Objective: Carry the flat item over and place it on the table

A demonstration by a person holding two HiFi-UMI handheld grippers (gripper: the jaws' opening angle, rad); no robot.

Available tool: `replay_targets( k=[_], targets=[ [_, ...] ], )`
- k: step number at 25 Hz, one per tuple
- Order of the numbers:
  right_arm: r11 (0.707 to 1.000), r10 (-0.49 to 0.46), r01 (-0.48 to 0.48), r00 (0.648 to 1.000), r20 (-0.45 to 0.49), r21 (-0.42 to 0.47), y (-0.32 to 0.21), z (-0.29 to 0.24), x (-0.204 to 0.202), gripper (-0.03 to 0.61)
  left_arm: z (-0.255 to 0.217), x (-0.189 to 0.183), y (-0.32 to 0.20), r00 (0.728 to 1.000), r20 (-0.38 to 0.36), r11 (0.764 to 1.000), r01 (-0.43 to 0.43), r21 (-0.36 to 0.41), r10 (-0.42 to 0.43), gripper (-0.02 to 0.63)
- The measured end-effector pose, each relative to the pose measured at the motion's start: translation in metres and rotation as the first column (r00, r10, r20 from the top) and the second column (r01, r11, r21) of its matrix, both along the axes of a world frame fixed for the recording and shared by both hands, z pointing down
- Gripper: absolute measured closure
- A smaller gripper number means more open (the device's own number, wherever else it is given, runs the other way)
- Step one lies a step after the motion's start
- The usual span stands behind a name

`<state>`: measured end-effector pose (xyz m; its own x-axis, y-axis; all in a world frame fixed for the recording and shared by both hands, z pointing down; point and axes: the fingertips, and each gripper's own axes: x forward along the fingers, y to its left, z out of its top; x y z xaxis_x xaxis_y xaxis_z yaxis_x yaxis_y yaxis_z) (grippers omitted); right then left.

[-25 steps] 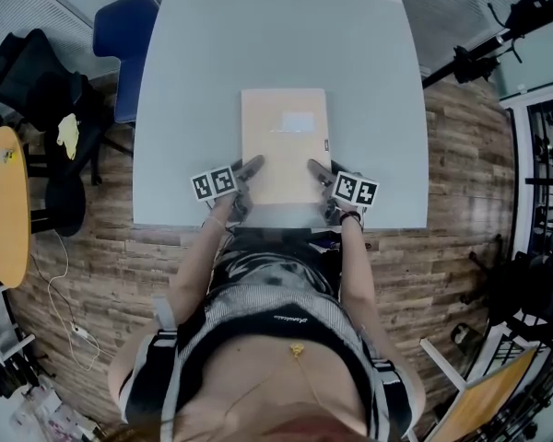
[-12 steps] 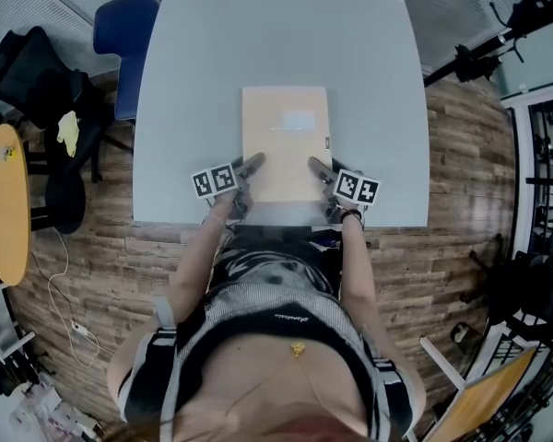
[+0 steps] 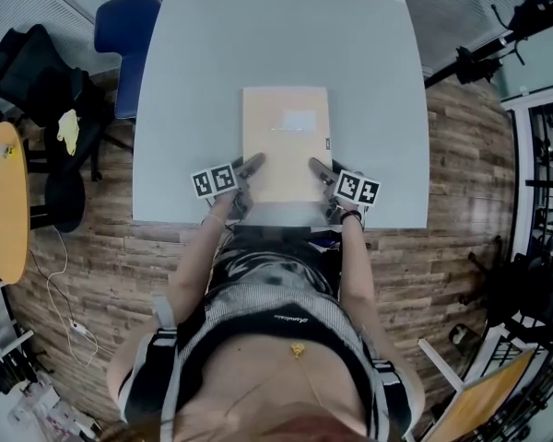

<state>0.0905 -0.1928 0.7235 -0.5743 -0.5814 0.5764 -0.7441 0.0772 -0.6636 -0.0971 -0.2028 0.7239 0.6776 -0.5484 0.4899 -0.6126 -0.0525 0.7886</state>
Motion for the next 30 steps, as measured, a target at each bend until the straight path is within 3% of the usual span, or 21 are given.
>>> replay_targets(
  k=[6, 10, 17, 21, 25, 30],
  targets=[
    [0.999, -0.004, 0.003, 1.000, 0.003, 0.037, 0.000, -0.005, 0.000, 0.232, -0.005, 0.001, 0.000, 0.998, -0.055, 1.000, 0.000, 0.019, 0.001, 0.302],
    [0.993, -0.049, 0.061, 0.992, -0.113, 0.101, -0.004, -0.014, 0.006, 0.225, -0.009, 0.000, 0.000, 0.998, -0.062, 0.999, -0.020, 0.034, 0.022, 0.296],
    [0.979, -0.117, 0.144, 0.977, -0.179, 0.146, 0.000, -0.031, 0.006, 0.232, -0.022, -0.004, 0.003, 0.997, 0.031, 0.992, -0.071, 0.106, 0.068, 0.296],
    [0.959, -0.179, 0.232, 0.942, -0.283, 0.165, 0.002, -0.038, 0.006, 0.233, -0.040, -0.010, -0.001, 0.986, 0.137, 0.976, -0.120, 0.181, 0.096, 0.296],
    [0.949, -0.201, 0.266, 0.924, -0.326, 0.169, 0.003, -0.043, 0.006, 0.236, -0.046, -0.012, 0.002, 0.961, 0.243, 0.957, -0.189, 0.220, 0.134, 0.296],
    [0.946, -0.211, 0.279, 0.916, -0.340, 0.164, 0.006, -0.047, 0.007, 0.241, -0.056, -0.012, 0.003, 0.959, 0.248, 0.952, -0.195, 0.236, 0.135, 0.296]
  ],
)
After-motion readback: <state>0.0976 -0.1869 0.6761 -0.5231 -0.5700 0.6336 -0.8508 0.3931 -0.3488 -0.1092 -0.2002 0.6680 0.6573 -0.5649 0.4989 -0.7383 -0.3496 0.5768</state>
